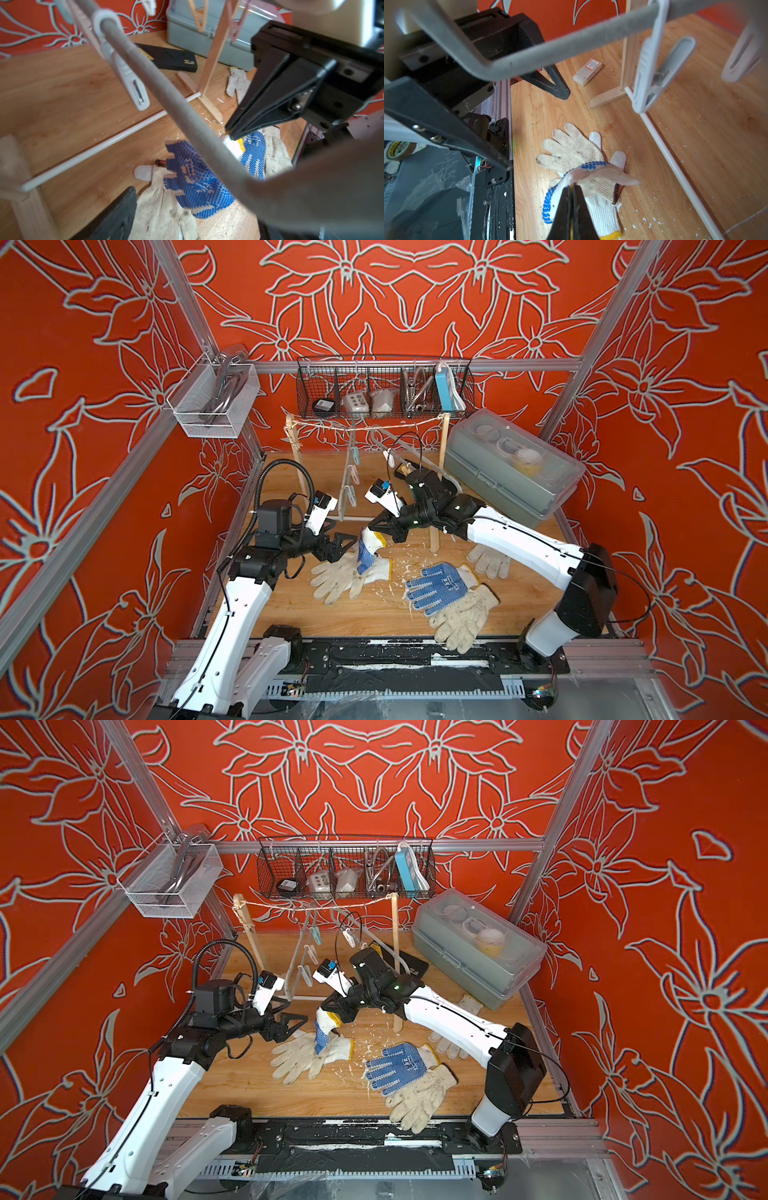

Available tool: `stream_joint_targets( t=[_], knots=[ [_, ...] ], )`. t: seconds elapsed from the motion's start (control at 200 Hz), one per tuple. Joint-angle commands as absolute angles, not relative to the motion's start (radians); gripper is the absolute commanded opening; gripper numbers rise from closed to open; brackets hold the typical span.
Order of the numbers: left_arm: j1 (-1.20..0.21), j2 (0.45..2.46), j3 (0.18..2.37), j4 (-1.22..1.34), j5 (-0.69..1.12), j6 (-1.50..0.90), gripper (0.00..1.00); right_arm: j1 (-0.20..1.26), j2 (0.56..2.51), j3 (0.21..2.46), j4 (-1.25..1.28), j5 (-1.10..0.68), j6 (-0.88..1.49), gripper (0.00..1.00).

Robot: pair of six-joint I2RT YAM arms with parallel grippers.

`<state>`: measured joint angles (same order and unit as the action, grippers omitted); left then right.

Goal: Clip the gloves onto a hanger to dry
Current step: Pick up the glove from the center of the board.

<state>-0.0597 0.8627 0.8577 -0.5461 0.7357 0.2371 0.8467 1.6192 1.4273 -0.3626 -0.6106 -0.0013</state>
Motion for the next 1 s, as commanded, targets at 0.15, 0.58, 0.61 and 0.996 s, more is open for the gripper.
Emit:
stream_joint_targets(
  t=[0.15,0.58,0.61,0.996],
  knots=[
    [-0.100,0.874,0.851,-0.509,0.874,0.302,0.80,0.847,1.603,1.522,-0.457,-0.666,-0.084,0.00],
    [-0.124,0.938,0.890,-0.496,0.875,0.338,0.59,0.848,1.608,1.561,-0.456,-0.771,-0.056,0.00],
    [-0.127,0.941,0.893,-0.494,0.874,0.337,0.56,0.849,1.608,1.560,-0.454,-0.770,-0.054,0.00],
    [-0.130,0.965,0.935,-0.502,0.882,0.280,0.00,0.848,1.606,1.565,-0.460,-0.747,-0.056,0.05]
  ],
)
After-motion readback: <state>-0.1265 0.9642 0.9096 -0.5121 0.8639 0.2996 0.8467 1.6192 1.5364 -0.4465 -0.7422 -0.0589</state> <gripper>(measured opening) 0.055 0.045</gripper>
